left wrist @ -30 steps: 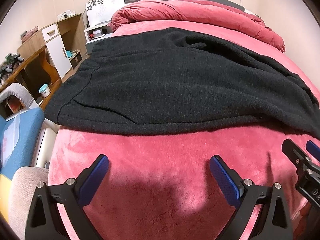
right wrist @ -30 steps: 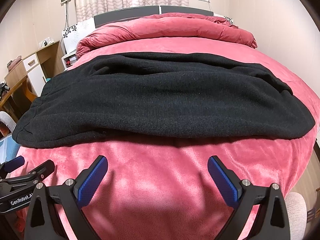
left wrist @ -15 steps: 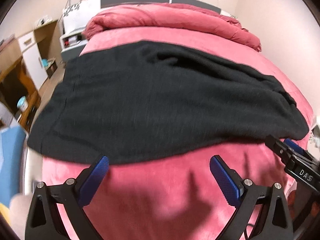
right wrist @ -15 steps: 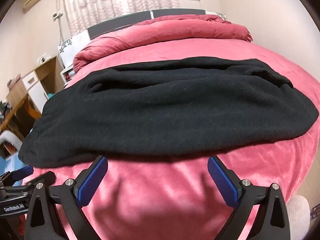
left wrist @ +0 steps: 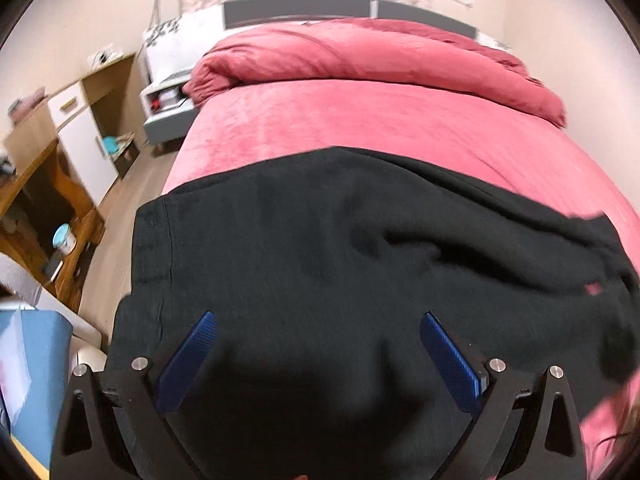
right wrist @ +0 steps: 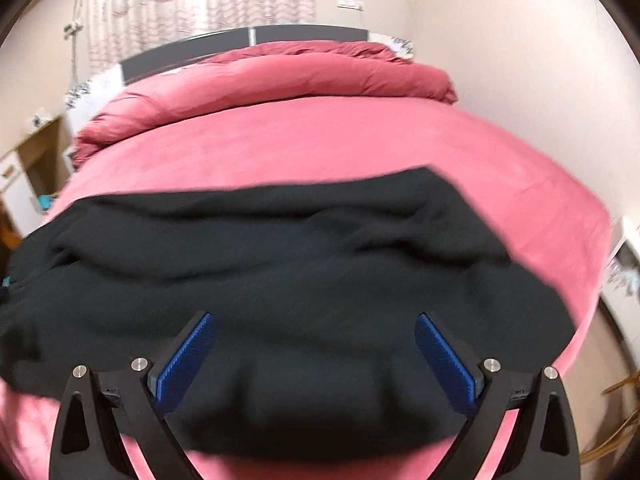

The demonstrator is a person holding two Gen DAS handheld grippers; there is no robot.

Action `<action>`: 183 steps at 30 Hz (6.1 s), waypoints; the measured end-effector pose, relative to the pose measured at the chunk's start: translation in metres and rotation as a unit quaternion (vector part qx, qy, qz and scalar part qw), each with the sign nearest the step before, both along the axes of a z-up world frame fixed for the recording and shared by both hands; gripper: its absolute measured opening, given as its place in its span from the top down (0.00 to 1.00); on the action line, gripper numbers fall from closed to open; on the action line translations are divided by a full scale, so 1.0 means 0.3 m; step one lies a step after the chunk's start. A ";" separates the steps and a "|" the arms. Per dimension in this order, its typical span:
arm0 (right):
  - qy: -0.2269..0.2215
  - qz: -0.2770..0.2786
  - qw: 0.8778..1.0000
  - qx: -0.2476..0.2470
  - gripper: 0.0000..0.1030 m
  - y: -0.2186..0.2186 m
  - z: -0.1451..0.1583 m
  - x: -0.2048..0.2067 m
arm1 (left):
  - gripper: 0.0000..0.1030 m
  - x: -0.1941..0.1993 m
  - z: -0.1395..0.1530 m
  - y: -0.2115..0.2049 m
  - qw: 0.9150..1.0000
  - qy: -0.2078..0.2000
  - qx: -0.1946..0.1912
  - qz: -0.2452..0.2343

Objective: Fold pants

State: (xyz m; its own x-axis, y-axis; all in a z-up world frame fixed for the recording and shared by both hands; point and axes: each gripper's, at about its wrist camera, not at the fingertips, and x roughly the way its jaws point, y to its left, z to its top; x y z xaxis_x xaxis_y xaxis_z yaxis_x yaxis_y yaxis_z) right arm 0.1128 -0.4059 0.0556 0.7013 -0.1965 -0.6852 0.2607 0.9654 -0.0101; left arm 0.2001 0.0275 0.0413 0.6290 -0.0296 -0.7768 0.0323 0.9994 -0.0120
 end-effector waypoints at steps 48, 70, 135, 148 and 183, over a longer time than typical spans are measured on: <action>0.018 -0.253 0.963 0.088 0.66 -0.913 -0.063 0.689 | 0.00 0.428 -0.221 0.154 0.996 0.025 -0.013 0.081; 0.010 -0.251 0.936 0.245 0.48 -0.833 -0.196 -0.463 | 0.00 -0.384 -0.130 0.463 0.987 0.028 -0.048 0.149; -0.103 -0.228 0.884 0.394 0.95 -0.970 0.046 -0.095 | 0.77 -0.322 -0.144 0.692 0.942 0.097 -0.238 0.218; 0.020 -0.301 0.886 0.352 0.95 -1.045 -0.164 -0.284 | 0.78 -0.360 -0.161 0.672 0.959 0.124 -0.196 0.163; -0.008 -0.216 0.907 0.362 0.61 -0.764 -0.259 0.357 | 0.13 0.045 -0.137 0.103 0.998 0.031 -0.048 -0.033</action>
State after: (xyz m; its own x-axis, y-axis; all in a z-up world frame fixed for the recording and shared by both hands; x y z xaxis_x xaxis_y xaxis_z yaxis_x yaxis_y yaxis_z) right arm 0.2201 -0.6351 -0.0221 0.6768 0.0421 -0.7350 0.6108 0.5252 0.5925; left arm 0.2135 0.0584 0.0002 0.5740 -0.1456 -0.8058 0.0940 0.9893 -0.1117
